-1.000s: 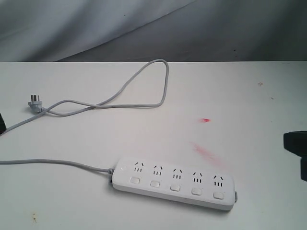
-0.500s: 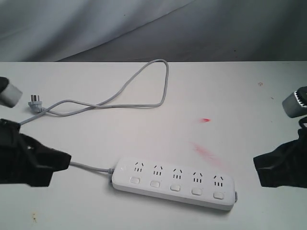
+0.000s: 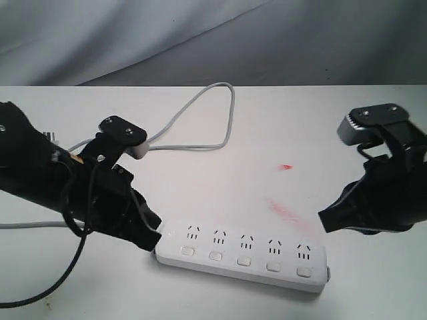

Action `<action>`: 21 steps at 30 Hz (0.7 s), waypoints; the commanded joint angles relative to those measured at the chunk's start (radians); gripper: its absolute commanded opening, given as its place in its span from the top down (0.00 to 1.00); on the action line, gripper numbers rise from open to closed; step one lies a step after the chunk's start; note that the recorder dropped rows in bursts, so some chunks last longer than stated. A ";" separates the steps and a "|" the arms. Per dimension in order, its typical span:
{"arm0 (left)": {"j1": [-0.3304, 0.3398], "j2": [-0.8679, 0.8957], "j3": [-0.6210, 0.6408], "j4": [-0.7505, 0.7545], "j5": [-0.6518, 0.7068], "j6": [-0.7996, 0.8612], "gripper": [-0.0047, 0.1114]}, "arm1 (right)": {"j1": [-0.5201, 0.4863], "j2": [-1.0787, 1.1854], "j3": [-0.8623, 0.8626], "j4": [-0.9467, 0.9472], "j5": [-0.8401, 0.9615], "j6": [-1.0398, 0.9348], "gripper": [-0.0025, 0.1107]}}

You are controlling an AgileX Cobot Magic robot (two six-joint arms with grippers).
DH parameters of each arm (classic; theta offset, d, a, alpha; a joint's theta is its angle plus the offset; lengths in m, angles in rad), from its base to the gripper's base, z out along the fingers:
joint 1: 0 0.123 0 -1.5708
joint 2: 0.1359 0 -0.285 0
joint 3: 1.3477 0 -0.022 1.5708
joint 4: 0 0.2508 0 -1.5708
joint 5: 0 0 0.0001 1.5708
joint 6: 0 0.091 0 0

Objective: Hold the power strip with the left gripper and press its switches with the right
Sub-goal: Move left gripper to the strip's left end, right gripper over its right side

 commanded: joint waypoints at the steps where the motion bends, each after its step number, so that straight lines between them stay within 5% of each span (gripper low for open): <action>1: -0.022 0.072 -0.049 0.018 -0.025 0.012 0.96 | 0.061 0.090 -0.005 0.010 -0.044 -0.032 0.98; 21: -0.024 0.281 -0.171 0.144 -0.003 0.011 0.96 | 0.093 0.277 -0.109 0.014 -0.037 -0.044 0.98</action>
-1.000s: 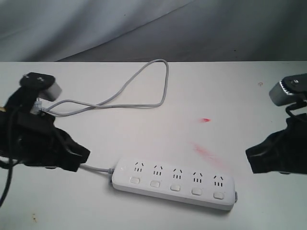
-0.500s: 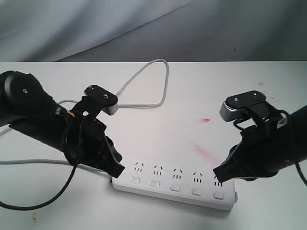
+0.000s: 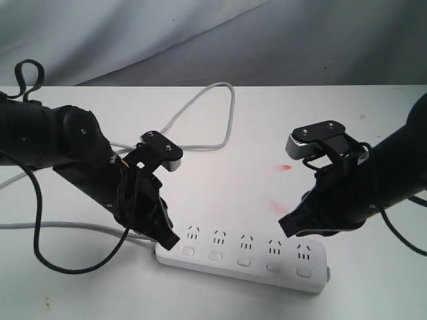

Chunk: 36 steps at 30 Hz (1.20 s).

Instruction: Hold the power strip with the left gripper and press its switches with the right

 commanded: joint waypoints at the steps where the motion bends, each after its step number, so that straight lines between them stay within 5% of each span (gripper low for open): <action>1: -0.012 0.003 -0.007 0.009 -0.003 0.005 0.96 | 0.004 0.038 -0.014 0.019 0.000 -0.005 0.98; 9: -0.160 0.003 -0.007 0.225 -0.059 -0.014 0.96 | 0.004 0.093 -0.014 0.032 0.004 -0.005 0.98; 16: -0.211 0.017 -0.007 0.552 -0.113 -0.280 0.96 | 0.004 0.093 -0.014 0.035 0.018 -0.005 0.98; 27: -0.211 0.103 -0.007 0.578 -0.093 -0.290 0.96 | 0.061 0.093 -0.014 -0.002 0.030 0.041 0.98; 36: -0.211 0.104 -0.007 0.578 -0.091 -0.290 0.96 | 0.149 0.093 -0.014 -0.372 0.006 0.402 0.98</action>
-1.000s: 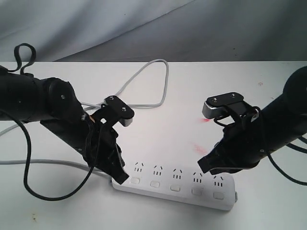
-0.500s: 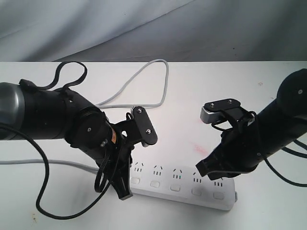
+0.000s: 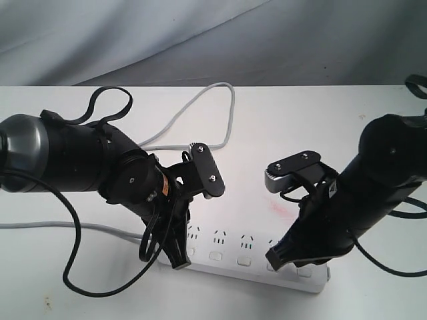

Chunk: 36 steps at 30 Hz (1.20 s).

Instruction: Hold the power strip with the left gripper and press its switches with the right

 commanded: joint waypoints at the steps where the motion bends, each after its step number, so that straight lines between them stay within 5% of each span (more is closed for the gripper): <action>1: -0.006 0.045 0.020 -0.006 0.056 -0.013 0.96 | 0.029 0.001 -0.005 -0.165 -0.008 0.152 0.98; 36: -0.006 0.045 0.020 -0.009 0.060 -0.013 0.96 | 0.035 0.093 -0.005 -0.150 0.014 0.171 0.98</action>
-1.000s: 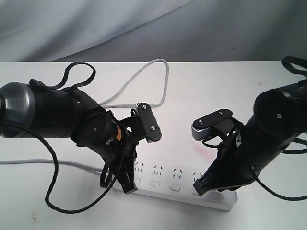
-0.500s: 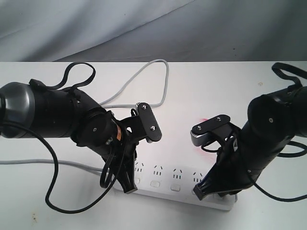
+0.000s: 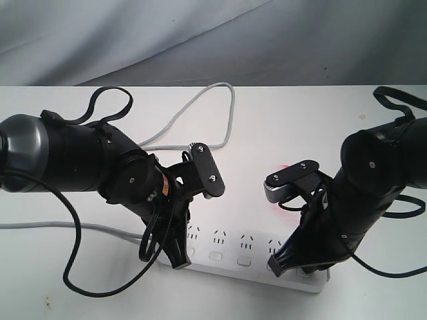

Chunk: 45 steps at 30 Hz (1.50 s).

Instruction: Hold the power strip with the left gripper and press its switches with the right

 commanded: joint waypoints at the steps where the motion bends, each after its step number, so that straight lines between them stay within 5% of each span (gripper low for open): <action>1: -0.006 0.045 0.020 -0.009 0.061 -0.013 0.96 | 0.005 0.023 0.012 0.010 0.000 0.015 0.98; 19: -0.006 0.045 0.020 -0.009 0.061 -0.016 0.96 | 0.129 0.023 0.058 -0.140 -0.046 0.227 0.98; 45: -0.006 0.045 0.020 -0.009 0.084 -0.016 0.96 | 0.129 0.023 0.101 -0.289 -0.036 0.358 0.98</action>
